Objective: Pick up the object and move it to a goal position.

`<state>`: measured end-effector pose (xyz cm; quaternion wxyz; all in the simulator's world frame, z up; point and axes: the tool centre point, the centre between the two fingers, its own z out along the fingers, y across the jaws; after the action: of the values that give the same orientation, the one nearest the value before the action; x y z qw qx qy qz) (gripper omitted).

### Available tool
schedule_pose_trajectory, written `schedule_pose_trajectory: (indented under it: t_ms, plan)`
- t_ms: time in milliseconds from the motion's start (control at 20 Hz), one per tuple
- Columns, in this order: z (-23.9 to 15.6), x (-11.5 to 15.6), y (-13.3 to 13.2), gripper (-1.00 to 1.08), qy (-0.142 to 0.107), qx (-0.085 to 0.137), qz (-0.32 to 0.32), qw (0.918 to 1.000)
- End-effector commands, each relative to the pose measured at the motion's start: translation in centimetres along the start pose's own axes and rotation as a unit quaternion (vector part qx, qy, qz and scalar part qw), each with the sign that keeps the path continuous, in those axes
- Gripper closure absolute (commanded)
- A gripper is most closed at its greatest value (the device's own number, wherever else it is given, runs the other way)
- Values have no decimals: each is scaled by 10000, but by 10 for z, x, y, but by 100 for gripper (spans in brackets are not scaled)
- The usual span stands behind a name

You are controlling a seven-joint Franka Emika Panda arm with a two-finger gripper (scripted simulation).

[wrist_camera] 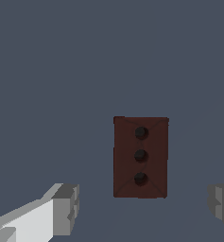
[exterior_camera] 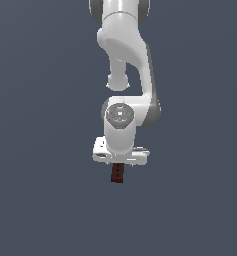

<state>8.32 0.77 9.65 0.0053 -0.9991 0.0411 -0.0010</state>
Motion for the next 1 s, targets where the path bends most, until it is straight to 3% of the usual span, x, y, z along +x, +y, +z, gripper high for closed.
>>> schedule_pose_trajectory:
  t_ms: [0, 600, 950]
  plan:
    - [8, 6, 3, -92, -1, -23, 48, 10000]
    - [22, 12, 7, -92, -11, -51, 103, 9999]
    - [57, 12, 8, -92, -9, -53, 106, 9999]
